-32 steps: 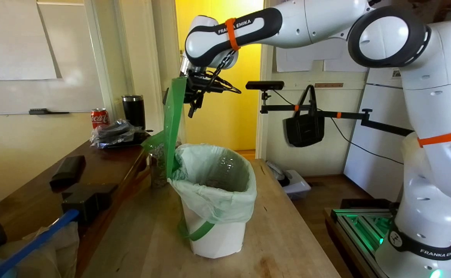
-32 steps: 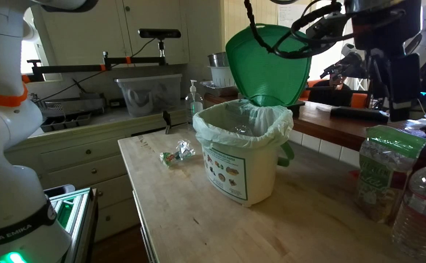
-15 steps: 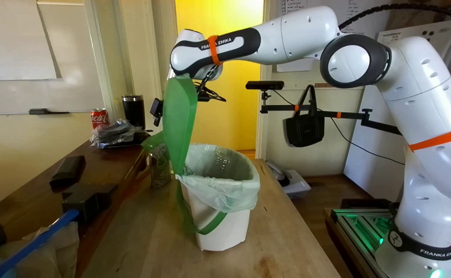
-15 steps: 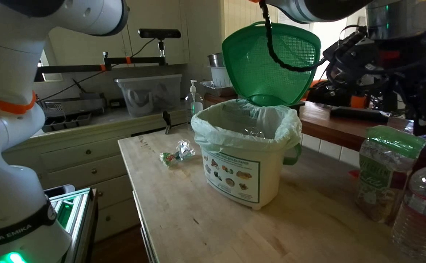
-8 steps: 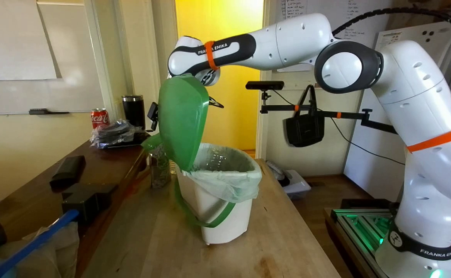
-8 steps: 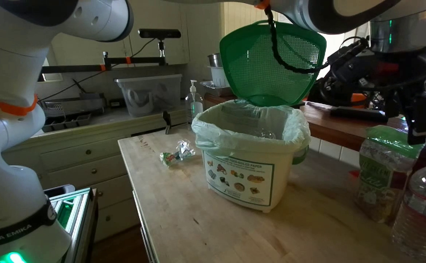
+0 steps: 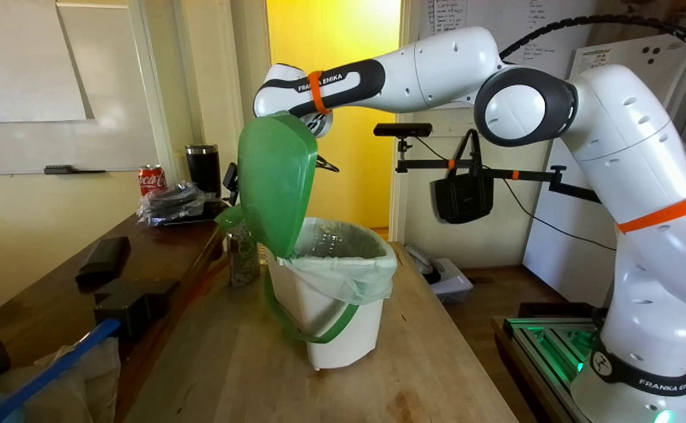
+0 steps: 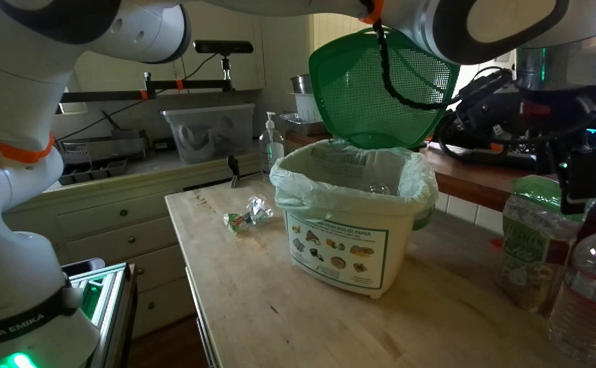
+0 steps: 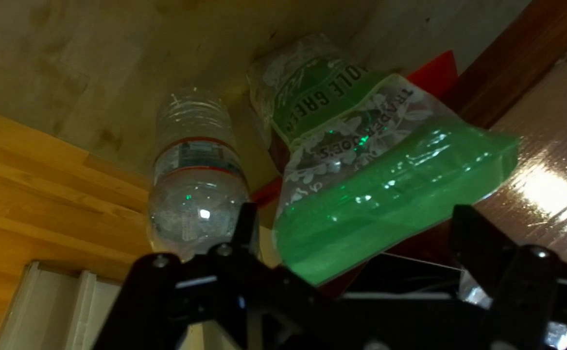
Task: Turn the bin to the left, then put the plastic packet in the bin
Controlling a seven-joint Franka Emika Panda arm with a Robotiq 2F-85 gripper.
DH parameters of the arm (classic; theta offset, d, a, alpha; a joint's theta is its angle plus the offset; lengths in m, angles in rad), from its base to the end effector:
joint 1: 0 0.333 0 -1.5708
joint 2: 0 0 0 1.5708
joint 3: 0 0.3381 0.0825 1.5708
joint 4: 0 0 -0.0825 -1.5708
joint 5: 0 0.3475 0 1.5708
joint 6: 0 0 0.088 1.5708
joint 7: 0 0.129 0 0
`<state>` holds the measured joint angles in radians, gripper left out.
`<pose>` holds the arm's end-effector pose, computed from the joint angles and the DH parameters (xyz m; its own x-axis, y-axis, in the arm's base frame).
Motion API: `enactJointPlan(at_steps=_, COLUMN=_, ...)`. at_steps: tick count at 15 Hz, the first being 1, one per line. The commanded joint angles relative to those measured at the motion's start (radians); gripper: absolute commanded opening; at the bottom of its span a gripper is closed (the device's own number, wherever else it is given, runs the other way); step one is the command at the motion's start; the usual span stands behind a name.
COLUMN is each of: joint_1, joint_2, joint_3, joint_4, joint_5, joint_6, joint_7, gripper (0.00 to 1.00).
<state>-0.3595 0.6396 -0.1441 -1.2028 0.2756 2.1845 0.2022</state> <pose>0.6793 -0.3212 0.4533 0.6533 -0.6999 0.2887 -0.6574 -0.7136 -0.2420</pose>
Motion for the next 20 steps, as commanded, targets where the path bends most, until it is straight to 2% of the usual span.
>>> enactJointPlan(at_steps=1, joint_1=-0.008, joint_2=0.032, joint_3=0.013, joint_4=0.029, joint_5=0.035, joint_6=0.040, joint_7=0.022, gripper=1.00)
enactJointPlan(at_steps=5, joint_1=-0.006, joint_2=0.045, joint_3=0.018, joint_4=0.030, joint_5=0.035, joint_6=0.079, joint_7=0.020, gripper=1.00)
enactJointPlan(at_steps=6, joint_1=-0.006, joint_2=0.047, joint_3=0.018, joint_4=0.030, joint_5=0.031, joint_6=0.080, joint_7=0.020, gripper=0.82)
enactJointPlan(at_steps=14, joint_1=-0.002, joint_2=0.046, joint_3=0.008, joint_4=0.031, joint_5=0.014, joint_6=0.036, joint_7=0.029, gripper=0.20)
enactJointPlan(at_steps=15, joint_1=-0.001, joint_2=0.043, joint_3=0.009, joint_4=0.027, joint_5=0.015, joint_6=0.036, joint_7=0.028, gripper=0.33)
enactJointPlan(at_steps=16, joint_1=-0.002, joint_2=0.037, joint_3=0.013, joint_4=0.020, joint_5=0.021, joint_6=0.044, joint_7=0.024, gripper=0.58)
enactJointPlan(at_steps=17, joint_1=-0.007, joint_2=0.032, joint_3=0.022, joint_4=0.014, joint_5=0.032, joint_6=0.058, joint_7=0.010, gripper=0.59)
enactJointPlan(at_steps=20, joint_1=-0.010, joint_2=0.036, joint_3=0.032, joint_4=0.013, joint_5=0.041, joint_6=0.090, joint_7=0.000, gripper=0.79)
